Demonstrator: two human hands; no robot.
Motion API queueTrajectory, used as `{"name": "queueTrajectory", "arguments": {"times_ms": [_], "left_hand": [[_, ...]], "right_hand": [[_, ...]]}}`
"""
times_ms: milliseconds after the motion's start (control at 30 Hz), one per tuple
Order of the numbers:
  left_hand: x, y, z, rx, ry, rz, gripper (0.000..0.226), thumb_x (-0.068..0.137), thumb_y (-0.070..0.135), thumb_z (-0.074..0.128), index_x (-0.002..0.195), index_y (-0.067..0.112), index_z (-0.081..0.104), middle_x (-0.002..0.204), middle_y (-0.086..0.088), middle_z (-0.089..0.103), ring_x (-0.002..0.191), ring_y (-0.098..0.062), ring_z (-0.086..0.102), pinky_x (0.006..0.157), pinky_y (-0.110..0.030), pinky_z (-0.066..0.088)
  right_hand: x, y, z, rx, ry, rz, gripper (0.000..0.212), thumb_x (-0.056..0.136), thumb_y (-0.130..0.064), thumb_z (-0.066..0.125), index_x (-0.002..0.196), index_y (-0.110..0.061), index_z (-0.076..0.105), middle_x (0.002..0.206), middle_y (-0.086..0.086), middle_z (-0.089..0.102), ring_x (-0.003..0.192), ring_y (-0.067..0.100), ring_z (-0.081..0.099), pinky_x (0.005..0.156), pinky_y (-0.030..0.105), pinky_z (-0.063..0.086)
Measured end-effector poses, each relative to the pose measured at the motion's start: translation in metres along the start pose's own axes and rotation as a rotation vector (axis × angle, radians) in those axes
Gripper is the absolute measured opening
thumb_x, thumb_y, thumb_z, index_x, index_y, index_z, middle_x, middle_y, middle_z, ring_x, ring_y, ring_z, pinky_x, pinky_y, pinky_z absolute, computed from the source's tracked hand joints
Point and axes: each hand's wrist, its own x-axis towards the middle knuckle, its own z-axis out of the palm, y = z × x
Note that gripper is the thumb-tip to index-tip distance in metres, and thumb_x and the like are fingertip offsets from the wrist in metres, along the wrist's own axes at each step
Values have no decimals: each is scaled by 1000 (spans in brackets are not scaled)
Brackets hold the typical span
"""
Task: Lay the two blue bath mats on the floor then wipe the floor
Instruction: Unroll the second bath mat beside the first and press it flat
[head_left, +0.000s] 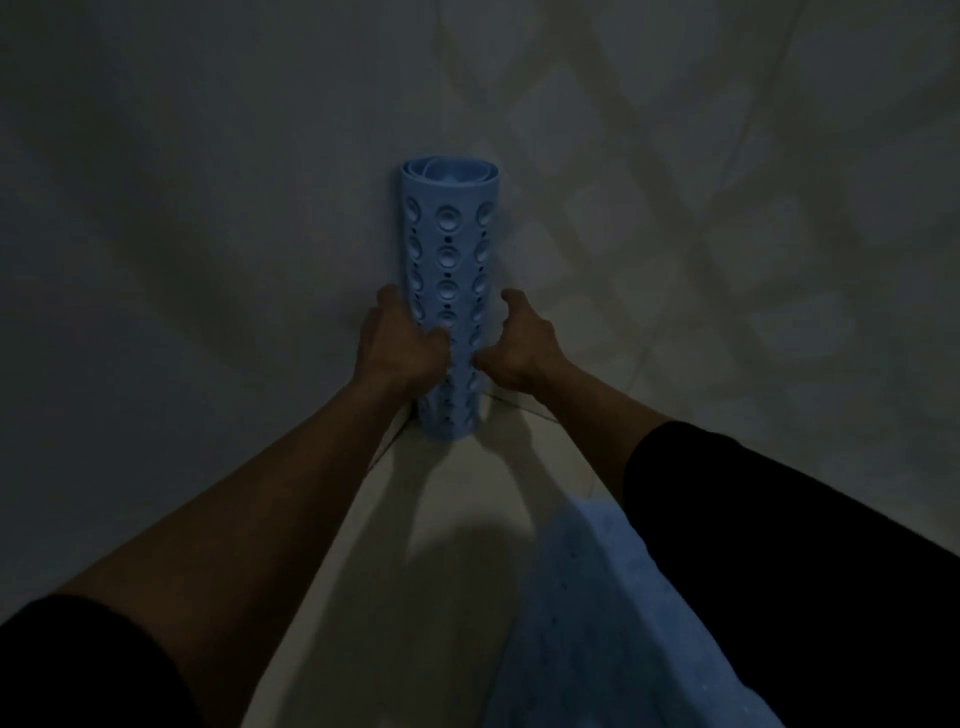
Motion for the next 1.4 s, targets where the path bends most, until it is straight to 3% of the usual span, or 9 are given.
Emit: {"name": "queueTrajectory", "arguments": {"times_ms": [167,267,400,533,800,900,1033,1233,1400], "left_hand": [[32,6,19,-133,-8,129,43,95,9,62,134,3,46,134,-9,57,116,-16,58,95,-28,50],[38,7,28,-195,36,203,37,96,-5,57,132,-2,50,131,-14,57,113,-10,53,88,-7,47],[43,4,30,-235,-27,146,48,85,5,76,130,1,59,130,-13,63,118,-18,61,97,-36,55],[34,6,28,-351,-90,58,37,79,10,83,113,5,70,116,-10,71,99,-14,70,85,-36,60],[-5,56,24,-388,0,129,95,54,47,93,125,7,44,119,1,66,102,-7,68,87,-39,60],[-20,86,31,-427,13,137,99,49,55,91,125,16,41,114,9,66,96,1,68,84,-34,60],[-52,129,59,-460,-24,195,89,54,61,86,124,21,48,111,15,66,97,2,67,83,-27,58],[-124,202,124,-670,-204,152,71,68,50,85,126,19,59,118,10,68,93,7,66,80,-18,57],[-184,259,171,-841,-464,10,64,71,44,86,128,24,63,117,10,70,92,2,68,72,-17,57]], "right_hand": [[39,15,28,82,-35,-38,104,67,-23,87,147,-11,23,139,13,50,122,30,53,96,37,48],[52,18,43,212,3,-42,100,68,-20,87,147,-13,26,138,11,50,123,29,53,100,43,48],[50,27,49,226,87,-79,83,71,-22,82,140,-12,36,129,10,56,115,27,57,93,44,52],[28,37,30,271,86,-136,77,71,-5,82,137,-6,42,130,10,58,118,26,57,96,45,50],[-27,7,-40,404,37,-146,78,68,1,84,136,-9,48,135,9,57,123,25,55,101,45,49],[-53,7,-73,428,49,-168,64,70,5,82,121,-22,55,119,-8,60,107,-1,59,93,24,51],[-102,18,-133,373,126,-16,80,60,-8,91,128,-12,52,119,-5,60,100,0,59,77,12,52],[-212,57,-225,341,357,266,103,51,-29,97,139,-21,43,117,-6,60,99,10,64,81,36,60],[-298,84,-281,380,463,503,135,46,-52,92,154,-30,15,154,-1,34,111,5,48,68,13,50]]}}
